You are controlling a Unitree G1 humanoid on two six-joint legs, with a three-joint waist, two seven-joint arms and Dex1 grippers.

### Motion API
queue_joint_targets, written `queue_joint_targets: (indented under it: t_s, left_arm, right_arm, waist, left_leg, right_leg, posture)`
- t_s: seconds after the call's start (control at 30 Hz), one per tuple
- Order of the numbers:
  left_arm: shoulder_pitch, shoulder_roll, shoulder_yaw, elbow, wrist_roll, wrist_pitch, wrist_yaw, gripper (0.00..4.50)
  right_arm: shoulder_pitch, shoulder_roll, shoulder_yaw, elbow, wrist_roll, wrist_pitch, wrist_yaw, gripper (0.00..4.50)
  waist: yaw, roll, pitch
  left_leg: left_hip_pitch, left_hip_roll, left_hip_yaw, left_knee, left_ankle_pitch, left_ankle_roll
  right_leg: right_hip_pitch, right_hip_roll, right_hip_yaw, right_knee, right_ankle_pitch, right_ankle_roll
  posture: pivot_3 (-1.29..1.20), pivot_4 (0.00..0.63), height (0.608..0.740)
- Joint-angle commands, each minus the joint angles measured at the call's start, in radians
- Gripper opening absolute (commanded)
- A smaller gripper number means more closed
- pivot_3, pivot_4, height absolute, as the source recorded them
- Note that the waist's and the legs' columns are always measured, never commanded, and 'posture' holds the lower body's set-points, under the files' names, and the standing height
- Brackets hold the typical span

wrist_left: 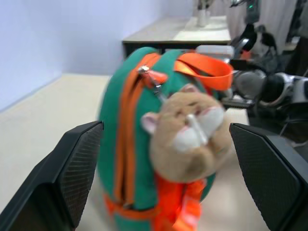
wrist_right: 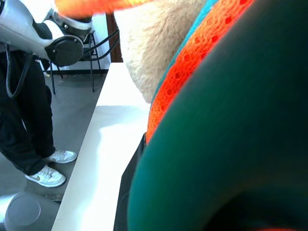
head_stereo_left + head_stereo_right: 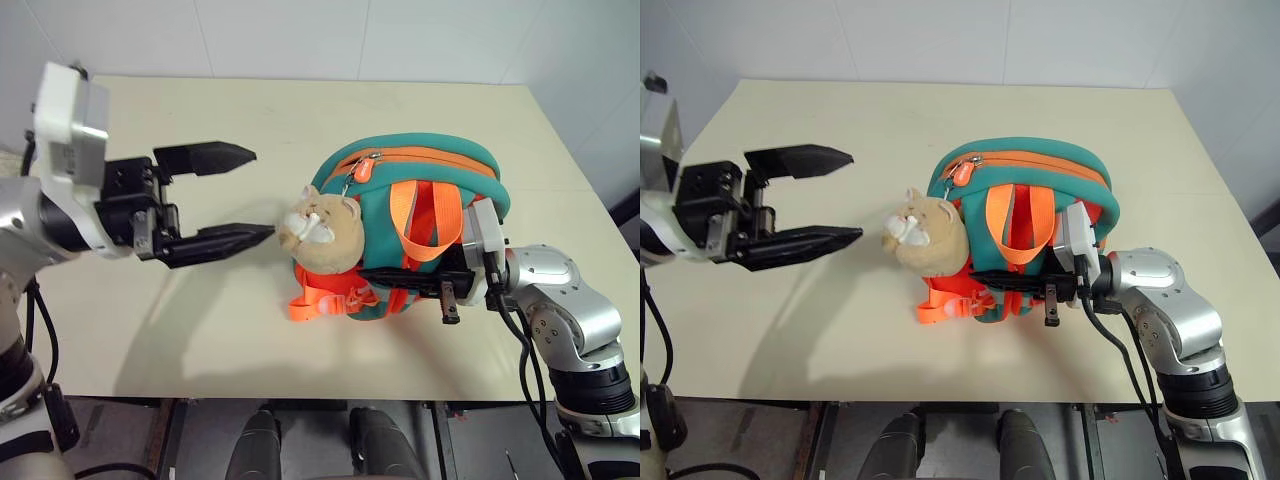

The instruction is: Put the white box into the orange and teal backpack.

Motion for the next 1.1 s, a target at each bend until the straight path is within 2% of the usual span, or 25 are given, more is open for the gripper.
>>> queue_joint_targets:
  t_s: [0.03, 0.27, 0.5, 0.53, 0.83, 0.97, 1.1]
  left_arm:
    - [0.007, -0.021, -0.01, -0.062, -0.093, 0.005, 0.091, 4.48]
    - [-0.014, -0.082, -0.205, -0.029, 0.031, -0.059, 0.161, 4.48]
    - [-0.084, -0.106, -0.355, 0.028, 0.152, -0.095, 0.157, 4.48]
    - [-0.097, -0.108, -0.365, 0.038, 0.161, -0.1, 0.154, 4.1]
    - [-0.135, -0.09, -0.347, 0.057, 0.151, -0.096, 0.11, 1.57]
    - [-0.153, -0.056, -0.319, 0.073, 0.14, -0.087, 0.087, 0.83]
    - [-0.166, 0.024, -0.285, 0.1, 0.127, -0.065, 0.028, 0.68]
  right_arm:
    - [-0.001, 0.005, -0.022, -0.009, 0.018, -0.014, -0.004, 0.0]
    - [-0.017, 0.017, -0.013, 0.006, -0.001, -0.023, -0.014, 0.0]
    - [-0.013, 0.018, -0.014, 0.001, -0.01, -0.026, -0.028, 0.0]
    - [-0.012, 0.018, -0.015, 0.001, -0.011, -0.026, -0.031, 0.0]
    - [-0.008, 0.021, -0.012, -0.006, -0.011, -0.027, -0.048, 0.0]
    - [-0.001, 0.02, -0.016, -0.011, -0.006, -0.026, -0.049, 0.0]
    - [0.023, 0.015, -0.029, -0.025, 0.008, -0.024, -0.048, 0.0]
  waist:
    - [-0.001, 0.0, 0.0]
    - [0.001, 0.0, 0.0]
    - [0.001, 0.0, 0.0]
    - [0.001, 0.0, 0.0]
    - [0.001, 0.0, 0.0]
    - [0.001, 0.0, 0.0]
    - [-0.002, 0.0, 0.0]
  left_leg:
    - [0.0, 0.0, 0.0, 0.0, 0.0, 0.0]
    - [0.001, 0.0, 0.0, 0.001, 0.001, 0.0]
    - [0.0, 0.0, 0.0, 0.001, 0.001, 0.0]
    - [0.0, 0.0, 0.0, 0.001, 0.001, 0.0]
    - [0.0, 0.0, 0.0, 0.0, 0.001, 0.0]
    - [0.0, 0.0, 0.0, 0.0, 0.001, 0.0]
    - [0.0, 0.0, 0.0, 0.0, 0.001, 0.0]
  right_leg:
    - [0.0, 0.0, 0.0, 0.0, 0.0, 0.0]
    - [0.0, 0.0, 0.0, 0.001, 0.0, -0.001]
    - [0.0, 0.0, 0.0, 0.0, 0.0, -0.001]
    - [0.0, 0.0, 0.0, 0.0, 0.0, -0.001]
    - [0.0, 0.0, 0.0, -0.002, 0.001, 0.0]
    - [0.0, 0.0, 0.0, -0.002, 0.001, 0.0]
    - [0.0, 0.0, 0.0, -0.002, 0.001, 0.0]
  posture:
    - [0.0, 0.15, 0.74]
    - [0.0, 0.15, 0.74]
    - [0.0, 0.15, 0.74]
    - [0.0, 0.15, 0.74]
    - [0.0, 0.15, 0.74]
    - [0.0, 0.15, 0.74]
    - [0.0, 0.15, 0.74]
